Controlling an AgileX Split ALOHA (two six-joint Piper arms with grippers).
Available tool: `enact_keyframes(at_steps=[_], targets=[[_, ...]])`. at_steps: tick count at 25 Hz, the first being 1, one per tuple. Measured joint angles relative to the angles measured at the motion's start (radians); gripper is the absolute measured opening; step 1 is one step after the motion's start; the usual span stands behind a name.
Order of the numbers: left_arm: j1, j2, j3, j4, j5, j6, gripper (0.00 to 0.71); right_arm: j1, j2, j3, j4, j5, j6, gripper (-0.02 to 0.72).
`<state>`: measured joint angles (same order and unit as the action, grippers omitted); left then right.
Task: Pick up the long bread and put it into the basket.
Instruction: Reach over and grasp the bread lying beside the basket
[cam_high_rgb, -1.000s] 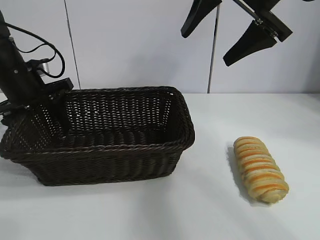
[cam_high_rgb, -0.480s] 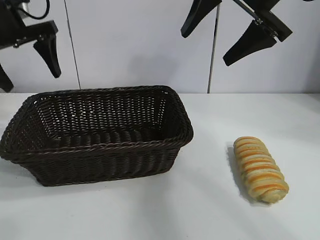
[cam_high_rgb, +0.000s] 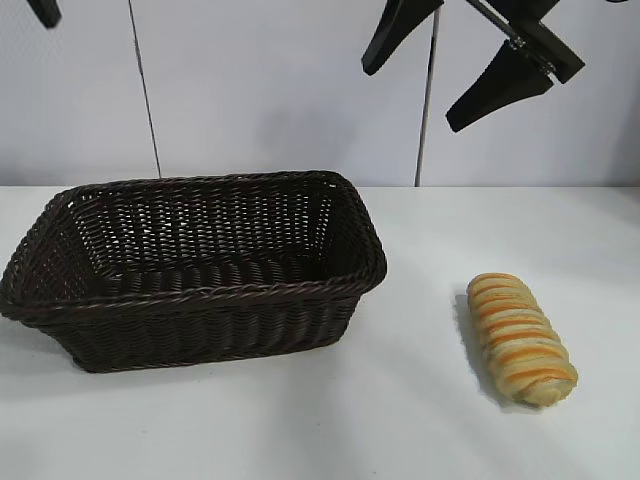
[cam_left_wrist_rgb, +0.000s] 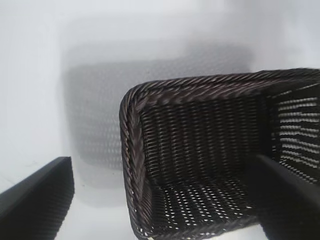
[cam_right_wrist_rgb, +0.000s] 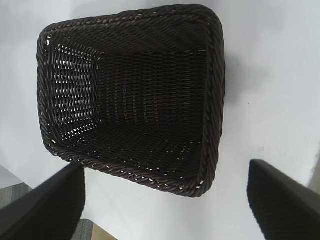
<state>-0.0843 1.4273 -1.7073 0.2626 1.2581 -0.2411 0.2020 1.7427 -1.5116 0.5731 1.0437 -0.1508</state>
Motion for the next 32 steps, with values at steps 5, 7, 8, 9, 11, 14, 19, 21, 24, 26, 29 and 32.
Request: enact_keyframes(at_steps=[5,7,8,9,11,14,19,21,24,26,29,32], targets=[[0.002,-0.152,0.0,0.153,0.002,-0.059,0.666,0.0,0.0,0.0,-0.001,-0.019,-0.001,0.609],[0.002,-0.231,0.0,0.138,0.002,-0.061,0.665,0.0,0.0,0.0,-0.01,-0.019,-0.001,0.609],[0.002,-0.282,0.0,0.119,0.003,-0.06,0.665,0.0,0.0,0.0,-0.019,-0.019,-0.001,0.609],[0.002,-0.34,0.0,0.09,0.005,-0.053,0.665,0.0,0.0,0.0,-0.028,-0.019,-0.001,0.609],[0.002,-0.461,0.0,0.021,0.009,-0.018,0.665,0.0,0.0,0.0,-0.046,-0.019,-0.003,0.609],[0.002,-0.668,0.007,-0.081,0.014,0.064,0.664,0.0,0.0,0.0,-0.058,-0.019,-0.003,0.609],[0.002,-1.052,0.192,-0.148,0.016,0.152,0.664,0.0,0.0,0.0,-0.059,-0.019,-0.003,0.609],[0.002,-1.19,0.336,-0.165,0.024,0.159,0.664,0.0,0.0,0.0,-0.059,-0.019,-0.003,0.609],[0.002,-1.368,0.544,-0.194,0.032,0.169,0.664,0.0,0.0,0.0,-0.059,-0.019,-0.003,0.609],[0.002,-1.444,0.666,-0.203,0.035,0.179,0.664,0.0,0.0,0.0,-0.059,-0.019,-0.003,0.609],[0.002,-1.443,0.812,-0.201,0.034,0.19,0.663,0.0,0.0,0.0,-0.06,-0.019,-0.003,0.609],[0.002,-1.445,0.917,-0.188,0.033,0.192,0.643,0.0,0.0,0.0,-0.061,-0.019,-0.003,0.609]])
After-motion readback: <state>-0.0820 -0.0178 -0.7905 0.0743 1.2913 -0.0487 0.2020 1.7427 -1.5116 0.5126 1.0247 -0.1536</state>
